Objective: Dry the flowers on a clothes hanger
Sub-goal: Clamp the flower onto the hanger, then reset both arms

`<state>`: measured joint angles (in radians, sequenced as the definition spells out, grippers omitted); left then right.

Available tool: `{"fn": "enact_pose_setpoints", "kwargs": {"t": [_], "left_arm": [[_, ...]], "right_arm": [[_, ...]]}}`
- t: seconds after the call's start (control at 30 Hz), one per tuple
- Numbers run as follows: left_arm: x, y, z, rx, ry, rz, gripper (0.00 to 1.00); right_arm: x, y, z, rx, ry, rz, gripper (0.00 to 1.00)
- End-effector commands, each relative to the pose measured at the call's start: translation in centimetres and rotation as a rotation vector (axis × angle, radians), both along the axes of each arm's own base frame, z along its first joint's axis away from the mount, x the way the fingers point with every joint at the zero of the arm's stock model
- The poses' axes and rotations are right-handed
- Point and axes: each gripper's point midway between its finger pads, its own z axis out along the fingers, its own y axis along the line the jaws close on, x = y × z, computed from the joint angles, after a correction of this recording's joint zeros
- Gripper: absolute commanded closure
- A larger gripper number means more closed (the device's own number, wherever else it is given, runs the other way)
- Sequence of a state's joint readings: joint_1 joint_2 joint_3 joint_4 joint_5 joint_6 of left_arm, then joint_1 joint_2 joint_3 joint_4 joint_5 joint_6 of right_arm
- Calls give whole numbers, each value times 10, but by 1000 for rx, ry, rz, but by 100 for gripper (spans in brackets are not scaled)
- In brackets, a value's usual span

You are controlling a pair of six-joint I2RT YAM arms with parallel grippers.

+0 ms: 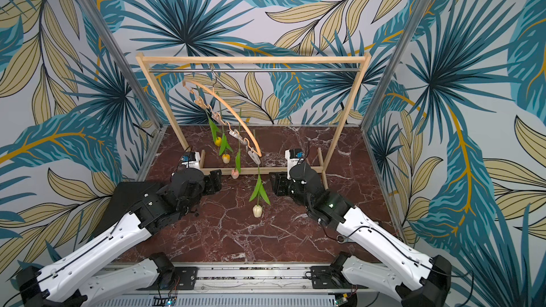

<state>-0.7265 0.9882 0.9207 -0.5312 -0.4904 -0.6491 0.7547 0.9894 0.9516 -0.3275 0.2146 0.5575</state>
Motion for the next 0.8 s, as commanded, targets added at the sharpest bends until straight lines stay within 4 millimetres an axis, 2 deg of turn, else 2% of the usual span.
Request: {"fn": "enact_pose_setpoints", "kwargs": {"t": [0.0,0.07,0.13,0.17,0.2,0.3,0.37,0.5,0.53,0.57,0.67,0.77], "left_arm": [[7,4,30,58,-56,5,20],[9,8,41,94,-82,10,19],[10,12,53,115,-132,16,19],[11,17,59,119,-154,36,19],[11,21,65,134,-181,53,19],[15,30,77,209,-250,78,20],[18,38,80,276,-283,115,16],[28,52,73,407,-366,208,6],[30,57,70,414,-399,244,1],[31,61,69,407,-436,273,0],[35,91,60,408,-495,405,0],[39,127,44,462,-446,523,0]], "right_arm": [[-1,-39,9,-65,-87,-132,36],[-2,-60,15,-86,-139,-217,28],[-4,-70,20,-132,-180,-231,22],[-4,-72,21,-165,-197,-231,15],[-3,-74,21,-211,-212,-225,1],[-3,-78,10,-374,-199,-187,0],[1,-87,3,-443,-162,-235,0],[15,-81,-6,-486,-133,-265,0],[21,-83,-4,-480,-140,-311,0],[24,-89,-1,-466,-152,-370,0],[30,-106,7,-390,-217,-515,0],[37,-103,10,-348,-305,-516,0]]}}
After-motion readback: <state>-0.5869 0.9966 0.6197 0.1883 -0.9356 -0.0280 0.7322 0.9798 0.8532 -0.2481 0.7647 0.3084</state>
